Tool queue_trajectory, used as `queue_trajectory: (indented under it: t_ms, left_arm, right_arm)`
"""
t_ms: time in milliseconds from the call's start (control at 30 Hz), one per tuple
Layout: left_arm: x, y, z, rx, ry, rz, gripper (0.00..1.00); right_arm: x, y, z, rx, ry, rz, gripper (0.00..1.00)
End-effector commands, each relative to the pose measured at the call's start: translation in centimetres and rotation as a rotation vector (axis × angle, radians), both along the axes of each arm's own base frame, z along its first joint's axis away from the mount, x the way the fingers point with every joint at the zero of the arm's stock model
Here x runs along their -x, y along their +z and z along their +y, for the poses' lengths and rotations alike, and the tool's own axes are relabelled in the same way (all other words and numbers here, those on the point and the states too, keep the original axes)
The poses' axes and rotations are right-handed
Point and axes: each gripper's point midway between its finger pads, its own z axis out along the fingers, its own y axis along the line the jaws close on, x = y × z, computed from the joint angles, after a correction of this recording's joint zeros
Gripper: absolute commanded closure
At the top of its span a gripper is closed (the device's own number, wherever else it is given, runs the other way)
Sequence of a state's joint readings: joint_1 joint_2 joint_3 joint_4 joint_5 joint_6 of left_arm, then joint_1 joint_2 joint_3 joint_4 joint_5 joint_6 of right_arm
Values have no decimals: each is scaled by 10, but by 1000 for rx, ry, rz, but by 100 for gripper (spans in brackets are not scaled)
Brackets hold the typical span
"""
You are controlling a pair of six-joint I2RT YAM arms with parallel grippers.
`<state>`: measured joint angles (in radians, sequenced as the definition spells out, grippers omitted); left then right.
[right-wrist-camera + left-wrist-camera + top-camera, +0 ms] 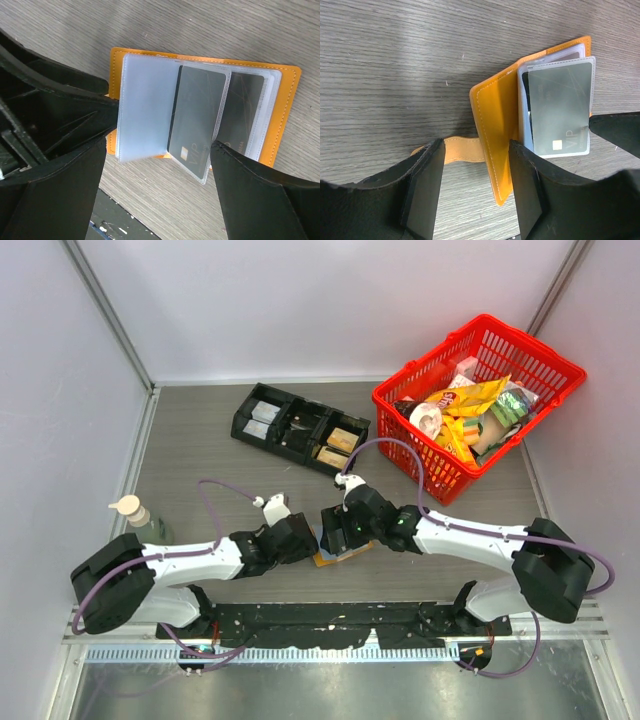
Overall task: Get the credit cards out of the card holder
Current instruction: Remove the credit card from the card holder.
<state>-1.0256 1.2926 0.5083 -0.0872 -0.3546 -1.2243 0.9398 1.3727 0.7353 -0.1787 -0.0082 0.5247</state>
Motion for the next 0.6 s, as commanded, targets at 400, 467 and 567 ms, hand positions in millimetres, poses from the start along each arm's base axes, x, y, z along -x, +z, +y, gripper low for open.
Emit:
queue_trajectory:
  t_ms: [400, 467, 567]
  left_arm:
    - [2, 42, 50, 14, 133, -99, 36]
    - [-1, 59, 45, 55, 123, -132, 37]
    - [-8, 85, 26, 140, 87, -179, 40]
  right_arm:
    - [-26, 37, -7, -37, -118, -139, 19]
    - [-30, 38, -12, -25, -132, -158, 25]
    - [-37, 36, -21, -16, -149, -161, 34]
